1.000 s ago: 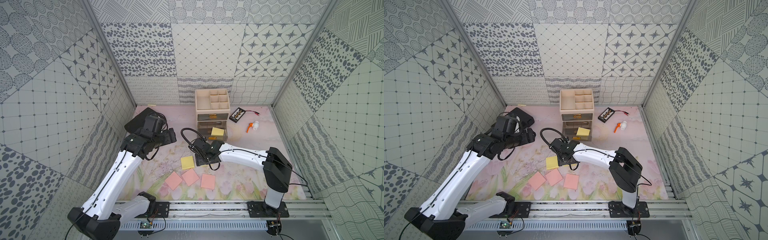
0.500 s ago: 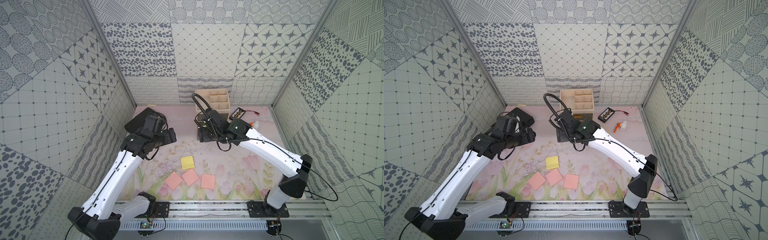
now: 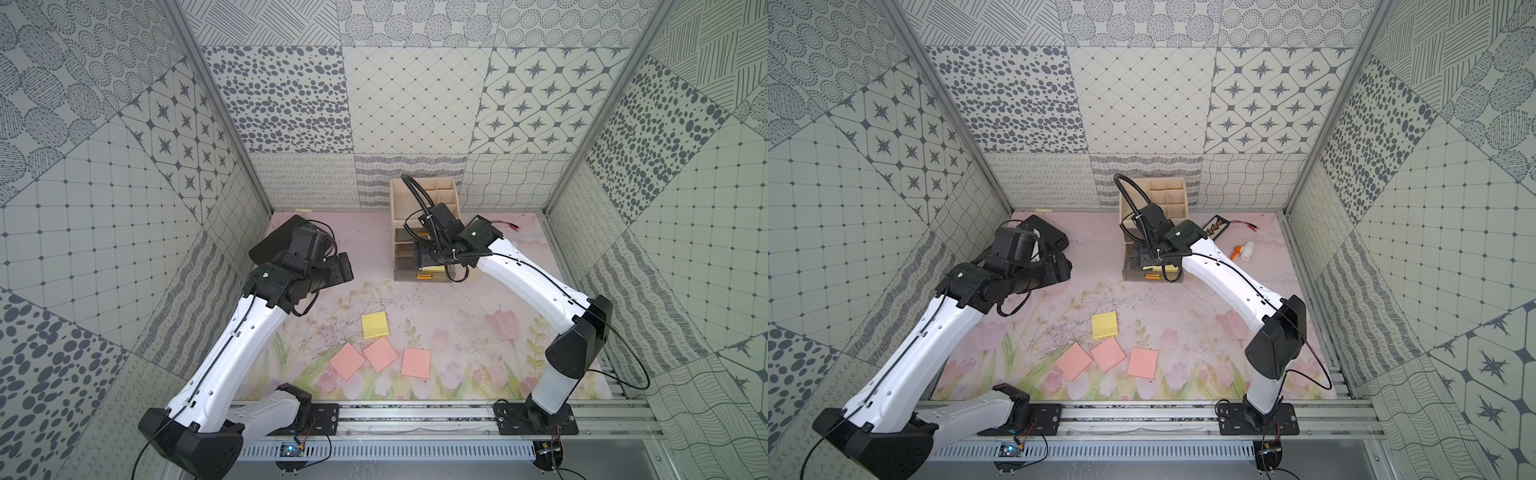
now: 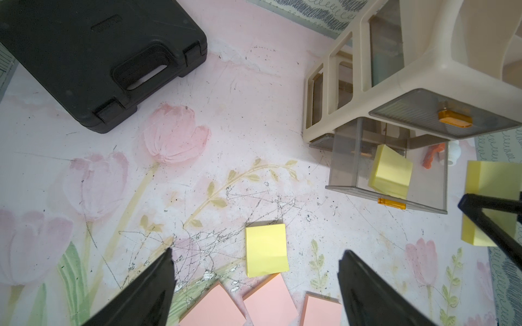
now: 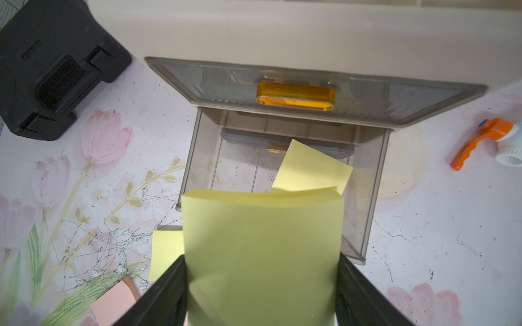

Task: Please put the sticky notes in the drawer by color
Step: Place the sticky notes in the drawer.

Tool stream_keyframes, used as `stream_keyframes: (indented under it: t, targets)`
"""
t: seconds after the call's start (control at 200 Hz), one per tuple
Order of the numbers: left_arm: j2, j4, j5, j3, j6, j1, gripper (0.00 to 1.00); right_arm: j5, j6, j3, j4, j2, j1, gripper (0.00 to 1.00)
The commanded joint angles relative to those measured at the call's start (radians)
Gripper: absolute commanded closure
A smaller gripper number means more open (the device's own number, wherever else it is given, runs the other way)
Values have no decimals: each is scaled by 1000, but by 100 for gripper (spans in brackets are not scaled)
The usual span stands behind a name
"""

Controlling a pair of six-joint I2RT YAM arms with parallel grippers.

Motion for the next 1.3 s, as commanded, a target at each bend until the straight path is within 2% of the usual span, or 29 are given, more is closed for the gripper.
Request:
stream_keyframes:
  t: [0.0,1.071,1.131,1.296]
  targets:
    - [19,-10,-9,17,9,5,7,-20,-25,-22,52,18,-16,22]
    - [31,-10,-23,10,11,7,7,-28,-43,-109,160,113,-125,24]
    - [32,-10,-23,11,8,6,7,-31,-45,-102,155,118,-128,22]
    - [29,-10,-23,8,5,7,7,-24,-43,-81,141,122,-129,9]
